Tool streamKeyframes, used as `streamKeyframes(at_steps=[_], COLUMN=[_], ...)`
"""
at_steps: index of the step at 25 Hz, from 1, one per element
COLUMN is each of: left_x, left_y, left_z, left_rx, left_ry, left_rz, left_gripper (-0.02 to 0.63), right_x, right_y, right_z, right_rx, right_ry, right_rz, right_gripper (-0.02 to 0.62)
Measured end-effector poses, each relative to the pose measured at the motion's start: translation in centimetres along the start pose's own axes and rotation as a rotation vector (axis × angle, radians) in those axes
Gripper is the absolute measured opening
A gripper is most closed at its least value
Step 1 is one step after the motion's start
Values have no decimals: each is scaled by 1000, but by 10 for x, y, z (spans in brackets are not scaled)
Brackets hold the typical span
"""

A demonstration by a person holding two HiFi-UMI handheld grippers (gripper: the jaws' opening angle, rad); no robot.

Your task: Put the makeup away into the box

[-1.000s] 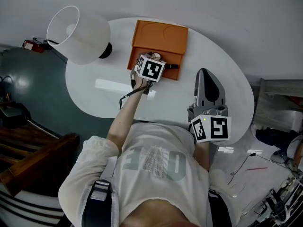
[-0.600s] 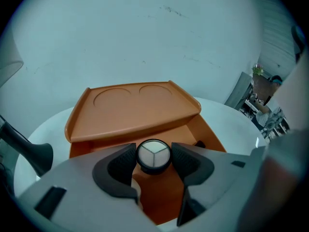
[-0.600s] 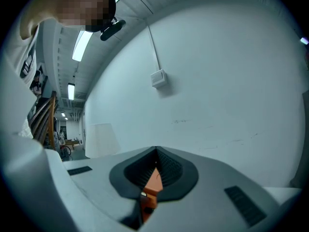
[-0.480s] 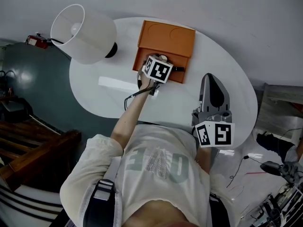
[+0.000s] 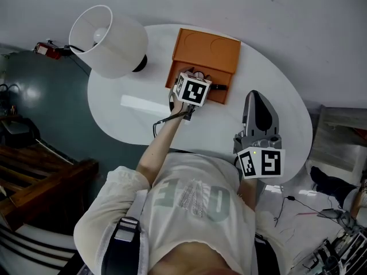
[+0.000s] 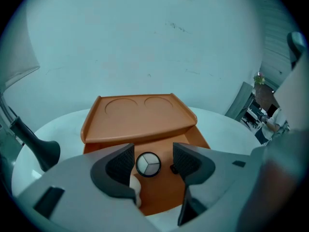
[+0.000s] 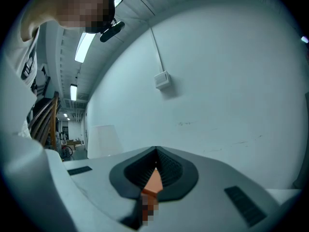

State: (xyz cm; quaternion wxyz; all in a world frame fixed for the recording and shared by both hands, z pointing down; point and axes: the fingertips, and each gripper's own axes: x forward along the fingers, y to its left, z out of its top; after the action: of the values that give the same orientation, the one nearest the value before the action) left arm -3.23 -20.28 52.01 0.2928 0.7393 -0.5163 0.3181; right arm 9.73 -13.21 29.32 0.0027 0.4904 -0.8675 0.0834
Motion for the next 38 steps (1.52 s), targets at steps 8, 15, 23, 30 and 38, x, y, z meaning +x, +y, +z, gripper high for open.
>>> streamKeyframes(at_steps=[8, 15, 23, 30, 38], left_x=[-100, -225, -292, -298, -303], left_y=[5, 0, 8, 7, 0], left_z=[69, 112, 117, 118, 119], left_rx=[11, 43, 33, 51, 52], left_ry=[-363, -747, -938, -955, -971], left_rz=[32, 102, 203, 218, 220], left_gripper=[7, 6, 6, 6, 6], right_x=[20, 37, 39, 38, 34], right_y=[23, 51, 79, 81, 75], right_z=[19, 42, 41, 39, 39], right_rx=[-69, -93, -124, -141, -146], right_ry=[-38, -88, -83, -57, -54], right_rz=[53, 97, 134, 126, 107], right_gripper=[5, 5, 5, 5, 5])
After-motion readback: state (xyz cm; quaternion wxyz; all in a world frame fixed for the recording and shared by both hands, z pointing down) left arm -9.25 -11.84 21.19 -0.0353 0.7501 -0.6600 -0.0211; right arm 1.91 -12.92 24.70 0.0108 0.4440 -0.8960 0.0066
